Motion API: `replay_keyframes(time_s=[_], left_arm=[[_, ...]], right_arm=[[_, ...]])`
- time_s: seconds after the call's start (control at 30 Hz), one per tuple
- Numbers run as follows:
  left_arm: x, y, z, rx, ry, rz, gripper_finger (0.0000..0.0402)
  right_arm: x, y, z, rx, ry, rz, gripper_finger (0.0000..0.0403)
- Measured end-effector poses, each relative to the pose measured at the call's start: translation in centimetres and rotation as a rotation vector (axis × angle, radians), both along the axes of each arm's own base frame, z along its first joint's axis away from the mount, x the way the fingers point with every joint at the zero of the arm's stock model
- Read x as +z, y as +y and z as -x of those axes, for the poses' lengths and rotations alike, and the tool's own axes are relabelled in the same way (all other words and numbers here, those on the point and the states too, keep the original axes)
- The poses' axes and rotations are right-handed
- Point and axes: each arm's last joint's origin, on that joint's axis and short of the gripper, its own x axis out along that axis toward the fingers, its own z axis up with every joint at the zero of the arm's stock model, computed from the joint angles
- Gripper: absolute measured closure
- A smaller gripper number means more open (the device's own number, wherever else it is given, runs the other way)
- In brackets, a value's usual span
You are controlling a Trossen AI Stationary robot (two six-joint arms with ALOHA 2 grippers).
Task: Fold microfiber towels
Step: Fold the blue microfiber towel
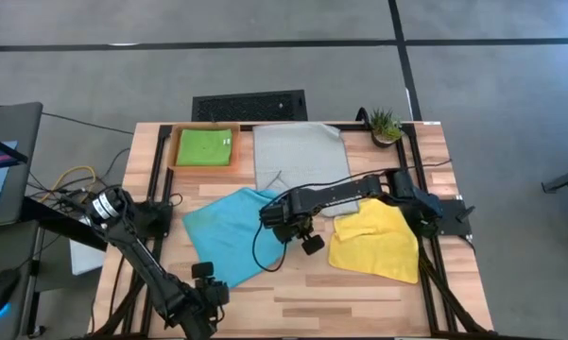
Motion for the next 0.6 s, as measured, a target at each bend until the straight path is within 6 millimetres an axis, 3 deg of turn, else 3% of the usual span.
replay_keyframes(time_s=[0.6], left_arm=[[-2.9, 1.4, 0.7, 0.011, 0.041, -0.012, 0.0238]], right_arm=[[0.0, -0.2, 0.0, -0.004, 0.005, 0.001, 0.0395]])
